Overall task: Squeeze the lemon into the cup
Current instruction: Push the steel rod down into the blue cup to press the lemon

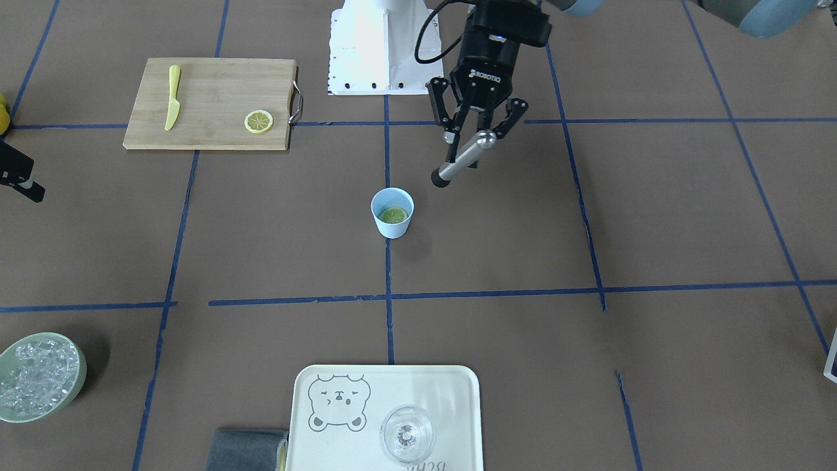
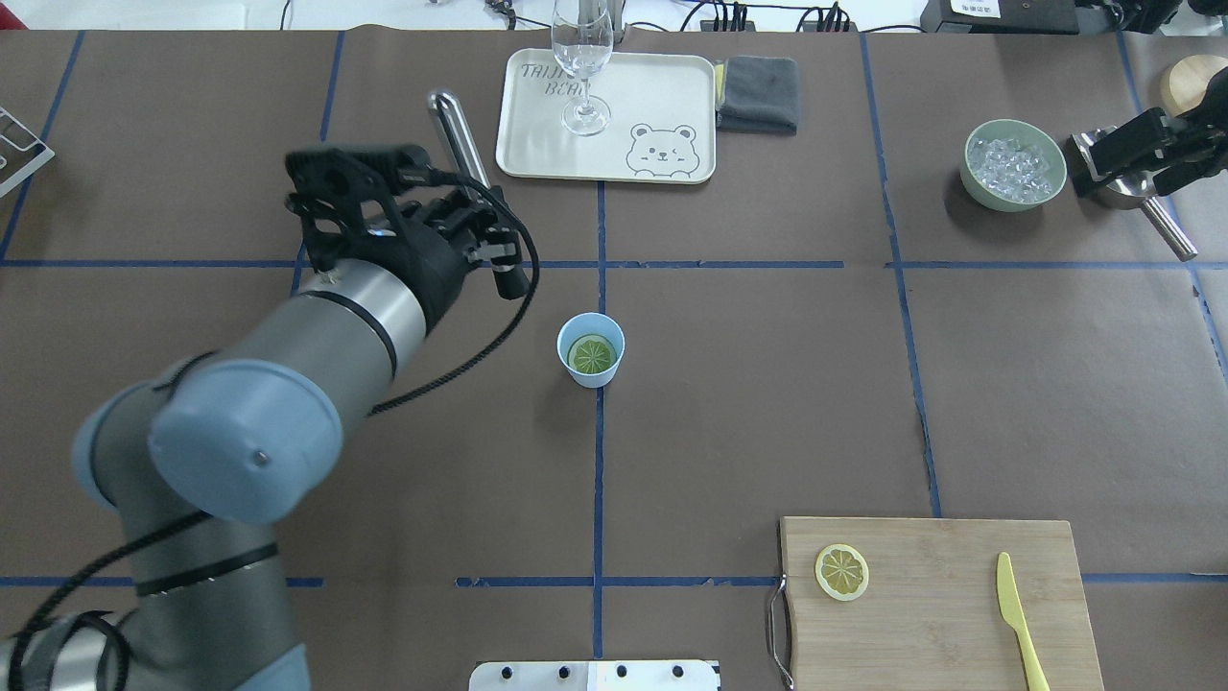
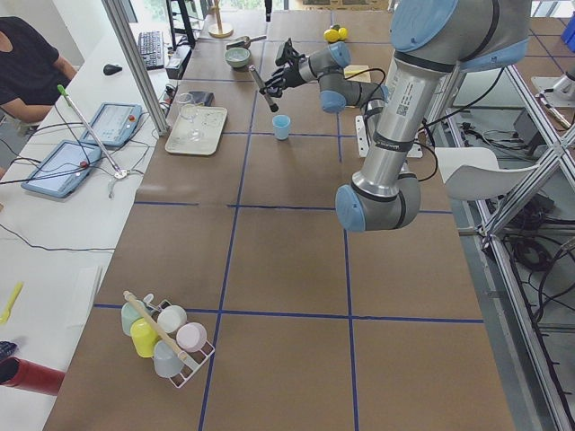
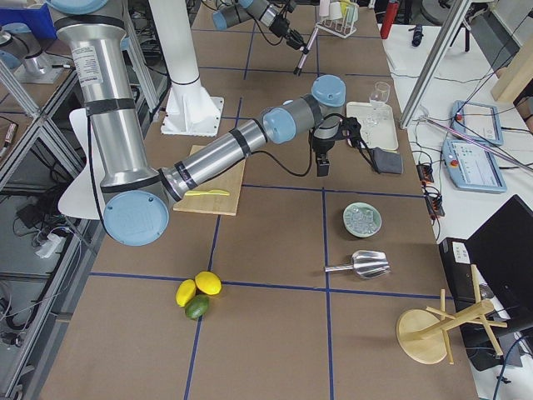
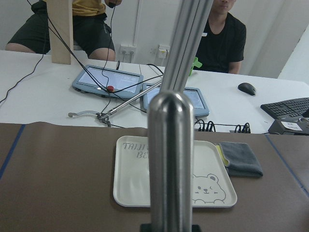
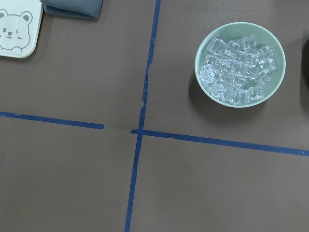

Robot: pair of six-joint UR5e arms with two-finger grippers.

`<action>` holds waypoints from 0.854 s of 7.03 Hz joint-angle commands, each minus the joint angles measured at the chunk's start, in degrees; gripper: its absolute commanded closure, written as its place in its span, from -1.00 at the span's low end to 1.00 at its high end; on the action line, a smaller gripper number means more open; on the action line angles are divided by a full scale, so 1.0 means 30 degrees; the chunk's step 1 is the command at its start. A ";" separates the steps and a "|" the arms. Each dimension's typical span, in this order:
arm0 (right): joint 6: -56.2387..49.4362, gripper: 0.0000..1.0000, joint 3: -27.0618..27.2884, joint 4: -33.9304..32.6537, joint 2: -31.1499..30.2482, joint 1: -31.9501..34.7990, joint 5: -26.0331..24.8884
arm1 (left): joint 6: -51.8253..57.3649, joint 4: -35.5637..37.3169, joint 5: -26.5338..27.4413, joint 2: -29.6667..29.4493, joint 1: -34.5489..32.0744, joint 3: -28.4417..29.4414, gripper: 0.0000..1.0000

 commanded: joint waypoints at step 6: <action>0.0000 -1.00 0.0077 0.0059 -0.0507 0.0318 0.0006 | 0.3412 -0.5276 0.2446 -0.2341 0.1668 0.6353 1.00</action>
